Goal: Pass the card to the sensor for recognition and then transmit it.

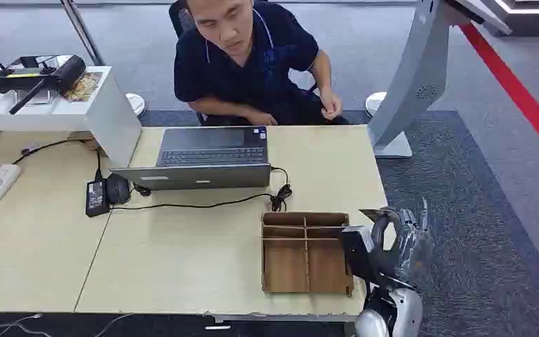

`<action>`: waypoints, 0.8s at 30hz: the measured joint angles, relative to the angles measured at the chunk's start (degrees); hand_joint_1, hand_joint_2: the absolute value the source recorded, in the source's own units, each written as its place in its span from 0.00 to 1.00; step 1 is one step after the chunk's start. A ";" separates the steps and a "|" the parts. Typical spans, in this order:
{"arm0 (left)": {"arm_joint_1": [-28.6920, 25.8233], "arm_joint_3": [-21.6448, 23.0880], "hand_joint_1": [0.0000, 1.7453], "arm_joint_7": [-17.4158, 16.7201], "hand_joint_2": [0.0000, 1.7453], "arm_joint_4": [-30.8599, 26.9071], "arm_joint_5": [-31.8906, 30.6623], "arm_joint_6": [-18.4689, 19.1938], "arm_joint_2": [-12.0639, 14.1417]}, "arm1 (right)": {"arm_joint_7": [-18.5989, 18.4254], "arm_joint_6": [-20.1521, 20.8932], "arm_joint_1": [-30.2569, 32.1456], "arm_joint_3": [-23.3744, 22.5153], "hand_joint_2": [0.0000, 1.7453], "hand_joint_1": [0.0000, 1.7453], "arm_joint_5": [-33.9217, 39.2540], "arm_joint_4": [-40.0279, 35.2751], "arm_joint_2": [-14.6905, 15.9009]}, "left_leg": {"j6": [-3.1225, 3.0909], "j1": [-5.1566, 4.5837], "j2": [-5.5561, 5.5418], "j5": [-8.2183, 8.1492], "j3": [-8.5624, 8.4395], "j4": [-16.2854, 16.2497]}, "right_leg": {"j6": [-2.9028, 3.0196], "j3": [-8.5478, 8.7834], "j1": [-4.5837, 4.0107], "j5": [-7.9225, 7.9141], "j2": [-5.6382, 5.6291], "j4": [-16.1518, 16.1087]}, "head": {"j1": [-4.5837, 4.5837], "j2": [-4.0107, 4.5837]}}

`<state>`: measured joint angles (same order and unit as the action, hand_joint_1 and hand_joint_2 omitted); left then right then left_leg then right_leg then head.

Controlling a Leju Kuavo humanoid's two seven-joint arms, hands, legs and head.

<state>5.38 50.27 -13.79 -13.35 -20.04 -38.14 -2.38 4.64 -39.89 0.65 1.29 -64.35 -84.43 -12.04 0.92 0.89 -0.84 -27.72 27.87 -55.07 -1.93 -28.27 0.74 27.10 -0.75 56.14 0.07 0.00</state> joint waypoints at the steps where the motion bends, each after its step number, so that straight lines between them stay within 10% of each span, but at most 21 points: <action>1: 0.00 0.00 0.00 0.00 1.00 0.00 0.02 -0.02 0.00 | -0.37 0.00 0.00 -0.02 1.00 1.00 -0.20 0.04 0.02 | 0.00 0.00 0.00 0.00 0.00 0.00 | 0.00 0.00 0.00 0.00 0.00 0.00 | 0.00 0.00; 24: 0.03 0.09 0.00 -0.26 1.00 0.00 0.07 -0.02 0.00 | -0.44 0.00 -0.01 -4.66 1.00 1.00 -2.60 7.67 0.50 | 0.00 0.00 0.00 0.00 0.01 0.00 | 0.00 -0.02 0.00 0.00 0.00 0.00 | 0.00 0.00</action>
<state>5.41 50.36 -14.05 -13.35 -19.98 -38.16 -2.38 4.20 -39.89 0.63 -3.37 -66.95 -76.76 -11.54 0.92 0.89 -0.84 -27.72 27.87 -55.07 -1.93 -28.29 0.74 27.10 -0.75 56.13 0.07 0.00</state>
